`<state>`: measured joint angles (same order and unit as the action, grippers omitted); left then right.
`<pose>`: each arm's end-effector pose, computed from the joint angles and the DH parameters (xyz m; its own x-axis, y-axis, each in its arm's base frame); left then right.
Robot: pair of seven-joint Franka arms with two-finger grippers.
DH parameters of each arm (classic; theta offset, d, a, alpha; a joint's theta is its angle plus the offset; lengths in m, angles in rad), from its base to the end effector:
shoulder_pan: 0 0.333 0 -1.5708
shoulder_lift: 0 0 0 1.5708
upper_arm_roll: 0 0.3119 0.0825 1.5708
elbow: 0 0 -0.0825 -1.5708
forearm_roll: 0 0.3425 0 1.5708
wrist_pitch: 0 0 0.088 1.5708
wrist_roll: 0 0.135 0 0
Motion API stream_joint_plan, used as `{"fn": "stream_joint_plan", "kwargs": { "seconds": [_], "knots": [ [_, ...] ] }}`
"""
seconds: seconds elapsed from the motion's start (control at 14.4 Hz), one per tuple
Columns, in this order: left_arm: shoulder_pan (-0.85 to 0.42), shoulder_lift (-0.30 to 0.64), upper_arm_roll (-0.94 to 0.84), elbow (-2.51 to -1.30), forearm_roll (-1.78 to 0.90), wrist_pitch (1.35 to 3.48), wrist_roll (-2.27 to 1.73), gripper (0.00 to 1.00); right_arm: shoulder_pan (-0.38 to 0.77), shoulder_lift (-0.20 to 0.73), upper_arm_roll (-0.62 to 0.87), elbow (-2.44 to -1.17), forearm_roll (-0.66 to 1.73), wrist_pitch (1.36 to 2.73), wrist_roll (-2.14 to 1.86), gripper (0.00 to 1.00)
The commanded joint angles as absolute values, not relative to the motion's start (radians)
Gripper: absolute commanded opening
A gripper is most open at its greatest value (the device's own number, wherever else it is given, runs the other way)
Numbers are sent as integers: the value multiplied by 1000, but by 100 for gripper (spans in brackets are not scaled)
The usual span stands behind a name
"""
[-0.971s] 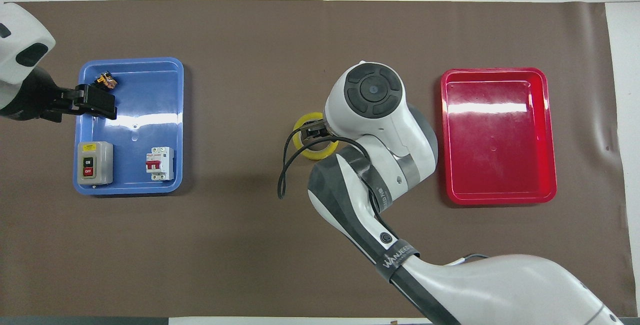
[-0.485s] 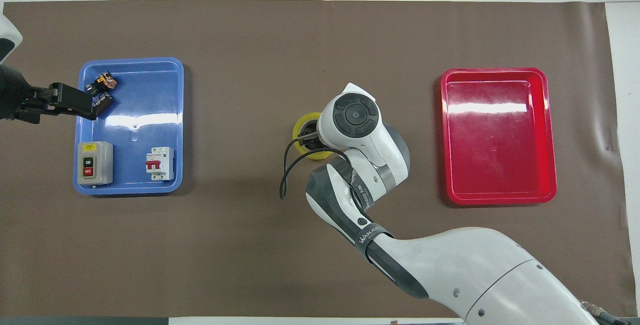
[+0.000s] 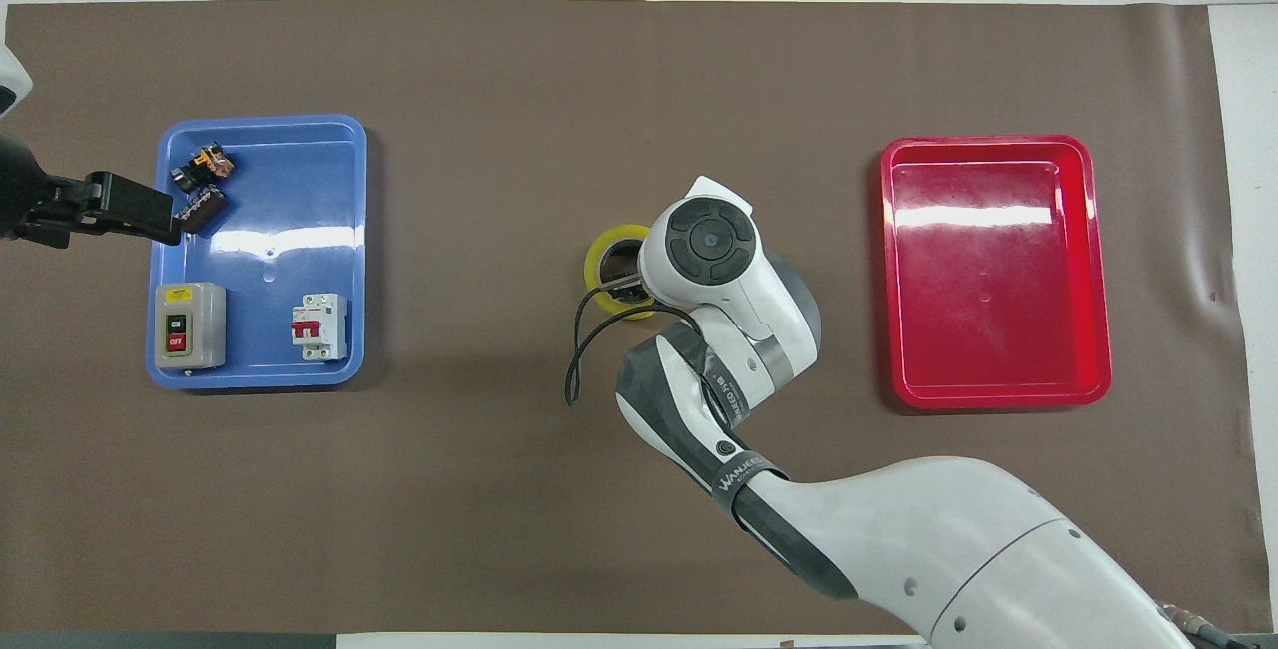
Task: Place and move tape with both arms
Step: 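Grasp the yellow tape roll with the right gripper, then carry the tape with the right gripper over the red tray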
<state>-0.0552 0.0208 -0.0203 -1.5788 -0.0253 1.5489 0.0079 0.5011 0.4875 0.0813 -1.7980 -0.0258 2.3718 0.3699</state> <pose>0.5130 -0.0422 0.5765 0.9952 -0.0838 -0.0505 -0.0825 -0.9962 0.0261 0.5297 0.3431 0.2817 0.9737 0.2149 0.0754 0.2189 -0.9745 -0.0491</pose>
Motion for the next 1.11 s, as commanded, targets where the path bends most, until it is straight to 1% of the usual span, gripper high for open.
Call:
{"fn": "stream_joint_plan", "kwargs": {
  "seconds": [0.0, 0.28, 0.35, 0.55, 0.62, 0.69, 0.9, 1.04],
  "knots": [
    [-46, 17, -15, -1586, -41, 1566, 63, 100, 511, 465, 83, -1824, -46, 2361, 391, 0],
    [-37, 15, -14, -1591, -41, 1559, 69, 100, 514, 465, 81, -1790, -46, 2316, 393, 0],
    [-37, 8, -14, -1597, -41, 1557, 68, 100, 514, 465, 81, -1769, -46, 2286, 397, 0],
    [-38, -32, -14, -1644, -41, 1565, 68, 100, 494, 465, 78, -1636, -58, 2108, 397, 0],
    [-38, -34, -14, -1646, -41, 1565, 69, 100, 491, 450, 74, -1620, -58, 2077, 397, 0],
    [-38, -34, -14, -1646, -41, 1571, 68, 100, 471, 408, 74, -1623, -60, 2054, 397, 0],
    [-41, -32, -14, -1646, -40, 1595, 68, 100, 388, 321, 77, -1634, -61, 1961, 371, 0],
    [-41, -32, -14, -1646, -40, 1597, 77, 100, 324, 282, 75, -1652, -61, 1890, 268, 0]
  ]
}}
